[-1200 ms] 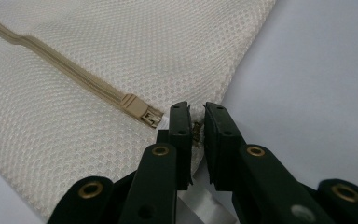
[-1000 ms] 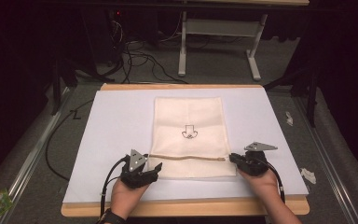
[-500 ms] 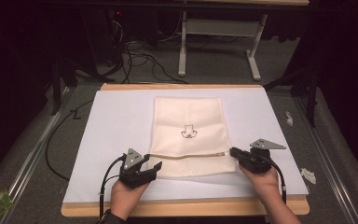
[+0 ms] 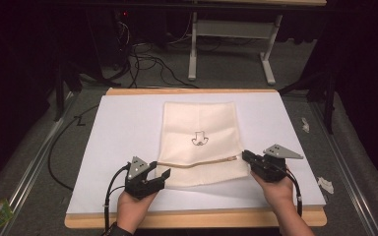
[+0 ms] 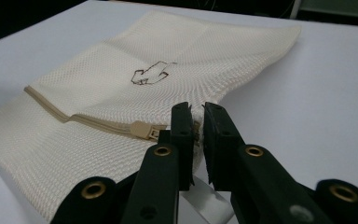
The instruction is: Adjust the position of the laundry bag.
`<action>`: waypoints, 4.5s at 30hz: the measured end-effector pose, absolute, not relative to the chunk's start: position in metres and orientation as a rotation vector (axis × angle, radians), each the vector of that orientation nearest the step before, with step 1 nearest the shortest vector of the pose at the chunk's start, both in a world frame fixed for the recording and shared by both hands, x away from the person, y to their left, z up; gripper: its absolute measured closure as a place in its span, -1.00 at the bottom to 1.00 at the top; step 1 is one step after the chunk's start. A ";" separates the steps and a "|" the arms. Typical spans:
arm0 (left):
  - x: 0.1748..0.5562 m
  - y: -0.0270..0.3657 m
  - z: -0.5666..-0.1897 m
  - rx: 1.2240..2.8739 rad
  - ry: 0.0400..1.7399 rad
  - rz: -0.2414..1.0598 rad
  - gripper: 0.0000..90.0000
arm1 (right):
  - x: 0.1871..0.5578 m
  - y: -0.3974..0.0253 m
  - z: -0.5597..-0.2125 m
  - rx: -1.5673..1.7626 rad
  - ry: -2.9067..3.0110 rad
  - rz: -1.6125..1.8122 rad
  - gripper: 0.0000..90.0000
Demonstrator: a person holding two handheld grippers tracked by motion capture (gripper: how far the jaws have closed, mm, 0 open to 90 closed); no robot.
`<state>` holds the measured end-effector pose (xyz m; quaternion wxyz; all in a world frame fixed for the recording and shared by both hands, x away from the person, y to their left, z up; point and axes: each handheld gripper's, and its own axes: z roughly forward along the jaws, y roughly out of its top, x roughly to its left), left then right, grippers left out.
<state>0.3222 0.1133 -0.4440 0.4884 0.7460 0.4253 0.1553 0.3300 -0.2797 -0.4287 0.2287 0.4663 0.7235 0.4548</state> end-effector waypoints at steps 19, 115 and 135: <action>0.343 0.013 -0.440 1.868 0.899 0.253 0.14 | 0.327 -0.272 -0.429 1.195 2.010 1.256 0.88; 0.355 -0.018 -0.460 2.002 0.854 0.293 0.82 | 0.330 -0.284 -0.430 1.283 1.947 1.300 0.92; 0.355 0.005 -0.460 1.988 0.886 0.304 0.82 | 0.331 -0.289 -0.430 1.295 1.937 1.302 0.92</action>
